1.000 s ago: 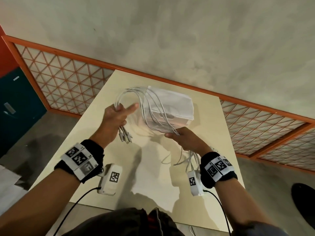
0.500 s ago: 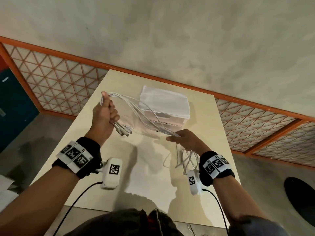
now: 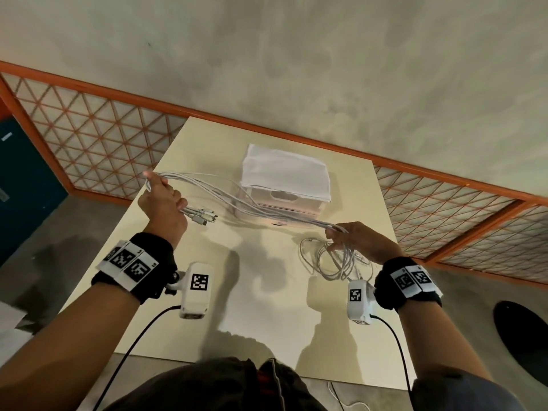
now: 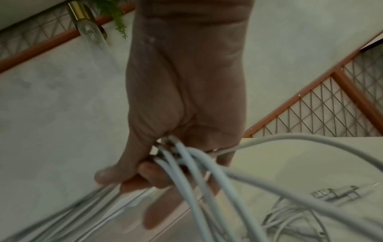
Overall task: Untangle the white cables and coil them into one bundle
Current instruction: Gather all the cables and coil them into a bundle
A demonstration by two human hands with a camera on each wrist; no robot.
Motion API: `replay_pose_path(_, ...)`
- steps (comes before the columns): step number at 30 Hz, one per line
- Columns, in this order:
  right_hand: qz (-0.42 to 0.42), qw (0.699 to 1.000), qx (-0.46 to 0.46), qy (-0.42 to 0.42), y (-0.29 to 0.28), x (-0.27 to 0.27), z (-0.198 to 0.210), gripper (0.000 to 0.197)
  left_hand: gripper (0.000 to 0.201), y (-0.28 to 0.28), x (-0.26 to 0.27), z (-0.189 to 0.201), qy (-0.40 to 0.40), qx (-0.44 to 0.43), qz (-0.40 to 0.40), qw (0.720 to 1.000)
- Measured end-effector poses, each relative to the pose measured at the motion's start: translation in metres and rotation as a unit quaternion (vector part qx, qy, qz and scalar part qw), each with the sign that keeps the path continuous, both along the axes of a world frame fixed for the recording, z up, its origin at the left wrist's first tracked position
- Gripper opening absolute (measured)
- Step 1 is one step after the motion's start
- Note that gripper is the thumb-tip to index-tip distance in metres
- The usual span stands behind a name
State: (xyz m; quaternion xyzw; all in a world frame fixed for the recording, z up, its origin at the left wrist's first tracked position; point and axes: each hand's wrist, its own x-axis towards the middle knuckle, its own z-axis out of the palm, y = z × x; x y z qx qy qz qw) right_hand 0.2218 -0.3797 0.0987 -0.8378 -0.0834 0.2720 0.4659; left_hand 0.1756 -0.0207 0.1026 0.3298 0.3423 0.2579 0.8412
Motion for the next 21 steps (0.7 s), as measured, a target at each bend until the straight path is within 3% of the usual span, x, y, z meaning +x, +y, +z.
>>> replay_pose_path(3, -0.035, 0.999, 0.042, 0.001, 0.015, -0.006, 0.007, 0.035, 0.044, -0.008, -0.002, 0.003, 0.011, 0.038, -0.045, 0.998)
replay_pose_path(6, -0.061, 0.996, -0.051, -0.046, 0.044, -0.008, 0.017, 0.051, 0.043, -0.032, -0.007, 0.010, -0.048, 0.100, -0.193, 0.975)
replay_pose_path(8, -0.024, 0.989, -0.125, -0.071, 0.065, -0.007, 0.023, 0.061, 0.042, -0.053, -0.013, 0.014, -0.081, 0.170, -0.327, 0.926)
replay_pose_path(10, 0.045, 0.979, -0.173, -0.093, 0.086, -0.008, 0.029, 0.059, 0.042, -0.076, -0.020, 0.015, -0.075, 0.265, -0.418, 0.866)
replay_pose_path(11, 0.076, 0.975, -0.184, -0.100, 0.095, -0.011, 0.033, 0.058, 0.041, -0.087, -0.023, 0.014, -0.068, 0.295, -0.433, 0.849)
replay_pose_path(13, 0.116, 0.974, -0.165, -0.100, 0.110, -0.016, 0.042, 0.063, 0.041, -0.106, -0.027, 0.013, -0.065, 0.312, -0.424, 0.848)
replay_pose_path(16, 0.118, 0.985, -0.102, -0.080, 0.115, -0.019, 0.047, 0.065, 0.037, -0.113, -0.025, 0.012, -0.053, 0.360, -0.410, 0.836)
replay_pose_path(21, 0.078, 0.996, -0.015, -0.050, 0.105, -0.015, 0.050, 0.070, 0.044, -0.106, -0.012, 0.004, -0.015, 0.492, -0.429, 0.757)
